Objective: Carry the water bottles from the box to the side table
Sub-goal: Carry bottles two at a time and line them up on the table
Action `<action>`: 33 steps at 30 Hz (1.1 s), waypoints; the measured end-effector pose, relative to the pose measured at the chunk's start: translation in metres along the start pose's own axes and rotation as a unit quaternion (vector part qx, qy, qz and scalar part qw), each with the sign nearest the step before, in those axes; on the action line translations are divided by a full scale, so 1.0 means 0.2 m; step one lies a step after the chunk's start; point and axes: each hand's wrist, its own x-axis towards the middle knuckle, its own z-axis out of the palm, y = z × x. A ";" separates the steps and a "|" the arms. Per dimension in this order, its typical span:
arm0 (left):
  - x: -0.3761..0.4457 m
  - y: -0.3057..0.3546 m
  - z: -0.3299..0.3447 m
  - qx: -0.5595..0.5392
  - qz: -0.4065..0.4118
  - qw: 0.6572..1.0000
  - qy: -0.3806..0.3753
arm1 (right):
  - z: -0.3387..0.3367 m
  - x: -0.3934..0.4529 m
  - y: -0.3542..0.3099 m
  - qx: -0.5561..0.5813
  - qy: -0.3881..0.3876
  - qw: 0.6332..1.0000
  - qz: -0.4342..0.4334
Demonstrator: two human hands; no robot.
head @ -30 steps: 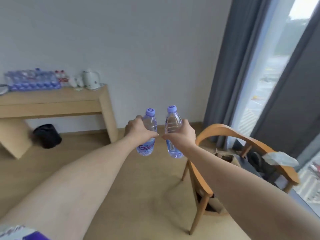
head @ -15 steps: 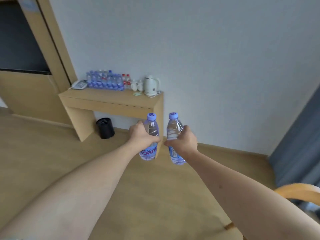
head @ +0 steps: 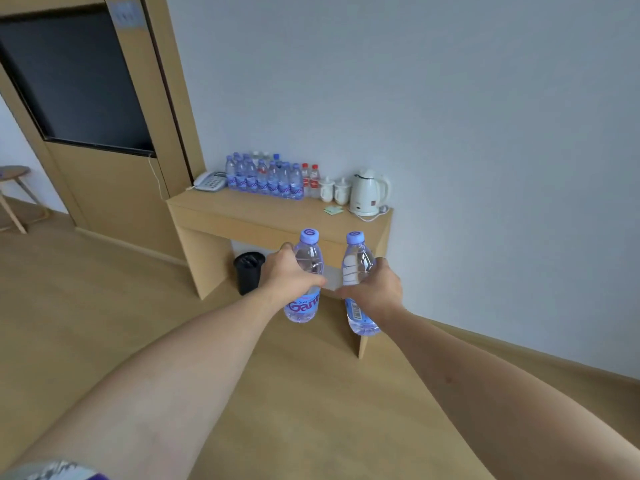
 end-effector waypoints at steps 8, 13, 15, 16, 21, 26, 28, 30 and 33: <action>0.66 -0.26 -0.17 -0.010 -0.011 1.000 0.005 | 0.47 0.48 -0.26 0.008 -0.004 1.000 0.009; 1.03 -0.45 -0.15 -0.001 -0.024 1.000 -0.001 | 0.75 0.82 -0.32 0.001 -0.023 1.000 0.012; 1.19 -0.51 -0.14 0.002 -0.027 1.000 0.000 | 0.85 0.99 -0.34 -0.001 -0.028 1.000 0.008; 1.29 -0.54 -0.13 0.001 -0.027 1.000 -0.001 | 0.90 1.08 -0.35 0.000 -0.029 1.000 0.008; 1.80 -0.60 -0.12 0.016 -0.028 0.999 -0.002 | 1.10 1.59 -0.43 0.005 -0.033 0.999 0.006; 2.29 -0.60 -0.08 0.026 -0.043 0.999 -0.020 | 1.25 2.07 -0.53 0.024 -0.042 0.999 0.017; 2.45 -0.61 -0.07 0.014 -0.048 0.998 -0.028 | 1.29 2.23 -0.56 0.029 -0.041 0.999 0.017; 2.60 -0.63 -0.05 0.008 -0.052 0.998 -0.039 | 1.34 2.37 -0.58 0.023 -0.036 0.999 0.021; 2.82 -0.69 0.00 0.009 -0.057 0.997 -0.057 | 1.44 2.55 -0.58 0.019 -0.027 0.999 0.042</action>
